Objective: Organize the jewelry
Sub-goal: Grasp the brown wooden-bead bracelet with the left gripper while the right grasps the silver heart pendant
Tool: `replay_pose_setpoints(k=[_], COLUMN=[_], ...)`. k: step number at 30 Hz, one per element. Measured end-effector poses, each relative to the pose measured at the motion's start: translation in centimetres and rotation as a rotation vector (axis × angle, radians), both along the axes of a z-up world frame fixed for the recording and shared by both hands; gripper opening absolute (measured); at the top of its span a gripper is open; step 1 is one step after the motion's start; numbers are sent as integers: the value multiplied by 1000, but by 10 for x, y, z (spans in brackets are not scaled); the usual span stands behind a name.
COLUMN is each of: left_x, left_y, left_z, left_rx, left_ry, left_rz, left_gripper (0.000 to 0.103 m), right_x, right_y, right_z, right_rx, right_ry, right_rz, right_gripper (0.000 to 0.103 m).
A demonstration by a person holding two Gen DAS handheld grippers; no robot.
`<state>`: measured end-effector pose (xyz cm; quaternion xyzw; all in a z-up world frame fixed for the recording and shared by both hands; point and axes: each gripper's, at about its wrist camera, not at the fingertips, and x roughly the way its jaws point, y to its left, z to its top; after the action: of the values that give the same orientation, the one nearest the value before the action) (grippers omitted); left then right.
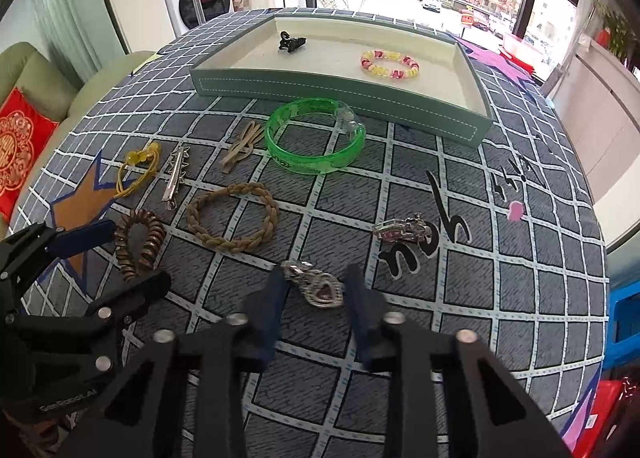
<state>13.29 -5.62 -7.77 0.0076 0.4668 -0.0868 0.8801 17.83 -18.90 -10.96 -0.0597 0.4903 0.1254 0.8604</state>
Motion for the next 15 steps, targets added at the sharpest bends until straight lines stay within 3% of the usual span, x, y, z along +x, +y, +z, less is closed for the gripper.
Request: replay_pose_setpoints(k=[2,4,15], left_x=[-1,-2,-9], left_y=[-1,0,2], left_z=[1,2,17], left_rx=[11,-8,-48], left_ry=[-12,-12,-25], left_rz=[-17,-28,-92], left_gripper=[55,48,44], right_x=[-2,-3,-15], right_y=[1,1,-19], right_z=[0,0,16], right_rx=[-7,-4,95], right_ry=[-2,-3,1], right_rz=[3,-4,-93], right_gripper=[20,19,20])
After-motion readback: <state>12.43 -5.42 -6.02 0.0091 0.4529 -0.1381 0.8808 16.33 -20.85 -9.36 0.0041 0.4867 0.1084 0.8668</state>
